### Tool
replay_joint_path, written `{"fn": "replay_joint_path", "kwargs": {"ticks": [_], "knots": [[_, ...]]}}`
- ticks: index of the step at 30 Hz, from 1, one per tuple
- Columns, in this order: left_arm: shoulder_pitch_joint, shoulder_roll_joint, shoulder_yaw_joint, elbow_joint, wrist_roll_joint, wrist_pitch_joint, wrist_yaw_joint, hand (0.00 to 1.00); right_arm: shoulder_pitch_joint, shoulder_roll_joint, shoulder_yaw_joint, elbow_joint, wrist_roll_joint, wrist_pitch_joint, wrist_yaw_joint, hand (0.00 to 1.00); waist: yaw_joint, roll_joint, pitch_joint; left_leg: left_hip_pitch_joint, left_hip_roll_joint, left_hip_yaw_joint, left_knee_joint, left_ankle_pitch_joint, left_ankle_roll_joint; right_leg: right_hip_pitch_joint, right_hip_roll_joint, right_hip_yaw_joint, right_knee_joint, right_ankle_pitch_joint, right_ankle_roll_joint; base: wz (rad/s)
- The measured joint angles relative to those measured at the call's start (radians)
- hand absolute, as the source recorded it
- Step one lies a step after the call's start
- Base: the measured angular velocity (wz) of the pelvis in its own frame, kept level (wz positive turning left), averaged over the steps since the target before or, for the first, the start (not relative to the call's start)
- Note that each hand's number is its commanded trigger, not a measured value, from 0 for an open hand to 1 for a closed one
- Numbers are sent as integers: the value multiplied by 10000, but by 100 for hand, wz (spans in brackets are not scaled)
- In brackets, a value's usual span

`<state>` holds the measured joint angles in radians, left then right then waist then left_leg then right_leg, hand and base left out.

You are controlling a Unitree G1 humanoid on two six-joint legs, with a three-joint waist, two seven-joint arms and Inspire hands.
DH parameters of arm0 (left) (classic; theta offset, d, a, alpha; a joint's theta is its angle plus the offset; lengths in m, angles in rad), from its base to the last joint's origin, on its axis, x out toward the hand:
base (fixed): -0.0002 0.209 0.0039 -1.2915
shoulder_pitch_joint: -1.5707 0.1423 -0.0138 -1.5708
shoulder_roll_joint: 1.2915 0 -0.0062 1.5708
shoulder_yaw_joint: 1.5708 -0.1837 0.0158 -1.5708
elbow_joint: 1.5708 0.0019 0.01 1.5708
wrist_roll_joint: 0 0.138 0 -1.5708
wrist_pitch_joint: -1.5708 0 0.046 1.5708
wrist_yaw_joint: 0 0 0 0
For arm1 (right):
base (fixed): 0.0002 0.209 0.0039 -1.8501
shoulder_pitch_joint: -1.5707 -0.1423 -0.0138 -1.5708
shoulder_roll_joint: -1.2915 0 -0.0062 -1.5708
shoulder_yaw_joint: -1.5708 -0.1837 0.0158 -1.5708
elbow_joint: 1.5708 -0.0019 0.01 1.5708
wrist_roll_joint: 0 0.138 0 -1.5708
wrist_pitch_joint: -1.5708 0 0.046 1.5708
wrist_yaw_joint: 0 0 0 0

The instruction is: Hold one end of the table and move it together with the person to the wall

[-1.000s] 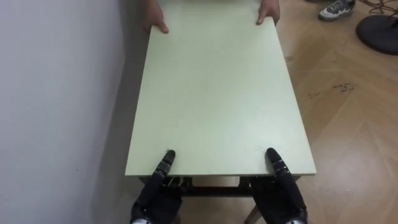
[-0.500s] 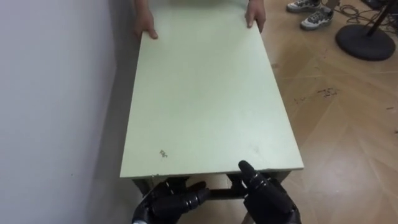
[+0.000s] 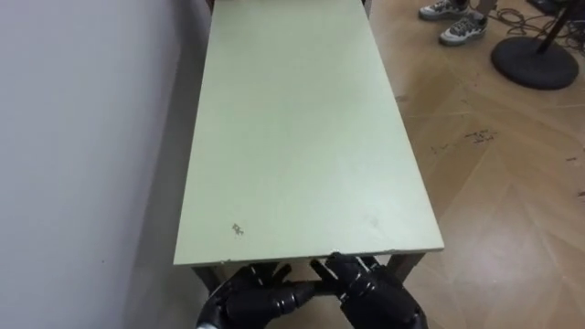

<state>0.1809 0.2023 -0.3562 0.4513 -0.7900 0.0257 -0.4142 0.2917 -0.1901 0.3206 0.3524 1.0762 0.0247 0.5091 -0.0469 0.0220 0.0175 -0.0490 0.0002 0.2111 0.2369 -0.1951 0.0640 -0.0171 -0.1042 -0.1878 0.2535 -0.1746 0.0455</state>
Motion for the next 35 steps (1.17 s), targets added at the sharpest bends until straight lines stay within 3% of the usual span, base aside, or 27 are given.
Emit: {"fn": "replay_joint_path", "kwargs": {"ticks": [3, 13, 19, 27, 35], "knots": [[25, 162, -7, 130, 754, -1, -210, 0, -118, -178, -23, 44, -1310, 3, 192, 0, -24, 10, -7, 48, 16, 6, -5, -9, -17, 54, 13, -57, -17, 1, -1, 0], [22, 194, 303, 1453, 2004, -19, 123, 0, -727, -407, -308, 2125, -4661, 27, 273, 0, 29, -144, -39, 54, 18, -80, -46, -11, -30, 80, 30, -124, -139, 8, -13, 2], [30, 221, 529, 2584, 3468, -121, 822, 0, -683, -403, -338, 3055, -5088, -15, -155, 0, 85, -290, -138, 104, 19, 21, -36, -11, -34, 118, 33, -174, -170, 8, -13, -2], [83, 35, 713, 3968, 5020, -694, 2516, 0, -915, -251, -803, 5295, -5198, -268, -1440, 0, 230, -320, -114, 597, 26, -63, -194, -75, -83, 728, 99, -172, -486, 66, -19, 0], [40, -468, 1390, 4902, 6784, -1139, 3543, 0, -962, 42, -1292, 6682, -5368, -650, -2004, 0, 181, -309, -115, 603, 24, -51, -283, -77, -91, 700, 110, -222, -525, 69, -18, -1]]}}
